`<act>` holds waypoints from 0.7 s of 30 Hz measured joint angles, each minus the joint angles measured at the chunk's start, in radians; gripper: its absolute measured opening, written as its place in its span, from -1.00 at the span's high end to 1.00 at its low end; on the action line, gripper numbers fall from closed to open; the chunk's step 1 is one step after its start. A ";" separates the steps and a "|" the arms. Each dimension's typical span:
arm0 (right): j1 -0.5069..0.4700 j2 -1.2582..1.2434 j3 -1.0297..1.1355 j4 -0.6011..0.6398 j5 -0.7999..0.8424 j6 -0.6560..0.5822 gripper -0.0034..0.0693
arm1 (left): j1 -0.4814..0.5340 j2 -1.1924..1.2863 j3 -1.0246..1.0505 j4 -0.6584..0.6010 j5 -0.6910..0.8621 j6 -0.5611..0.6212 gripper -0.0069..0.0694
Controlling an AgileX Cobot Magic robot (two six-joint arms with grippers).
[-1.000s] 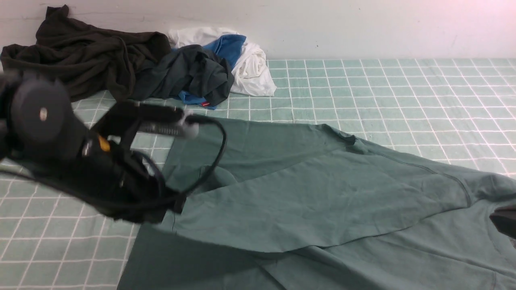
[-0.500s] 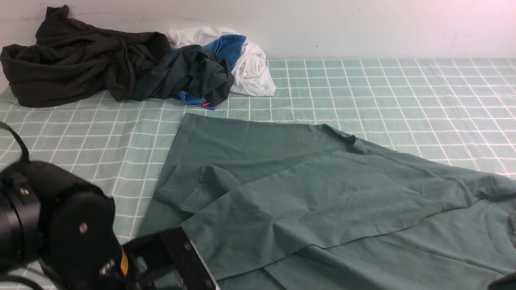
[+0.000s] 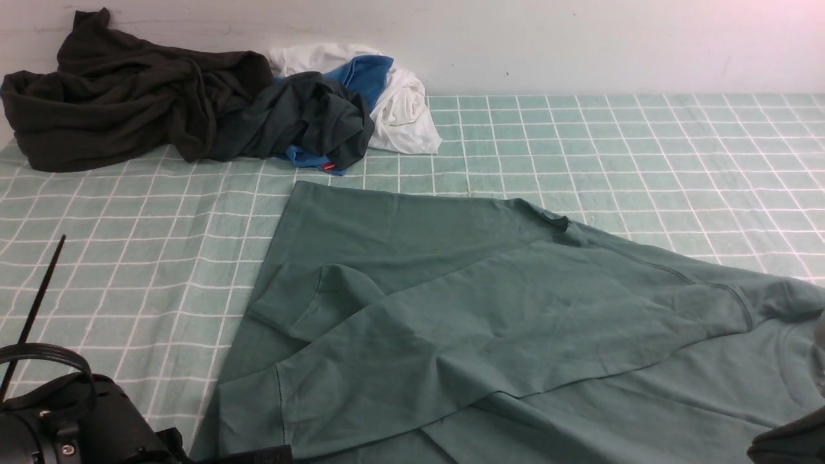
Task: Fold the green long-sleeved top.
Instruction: Use both arms simultaneously to clamp the lower edge of the clothing fabric
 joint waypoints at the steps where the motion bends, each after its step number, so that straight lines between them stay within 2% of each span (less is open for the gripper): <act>1: 0.000 0.000 0.000 0.000 -0.002 0.000 0.92 | -0.001 0.008 0.000 0.000 0.000 0.000 -0.27; 5: 0.000 0.000 0.000 0.000 -0.002 -0.002 0.92 | -0.002 0.059 -0.001 -0.011 0.024 0.000 -0.19; 14: 0.000 0.000 0.000 0.000 -0.002 -0.003 0.91 | -0.025 0.072 -0.003 -0.036 0.069 0.001 -0.17; 21: 0.000 0.000 0.000 -0.012 -0.007 -0.003 0.91 | -0.030 0.073 -0.003 0.028 0.028 -0.054 -0.13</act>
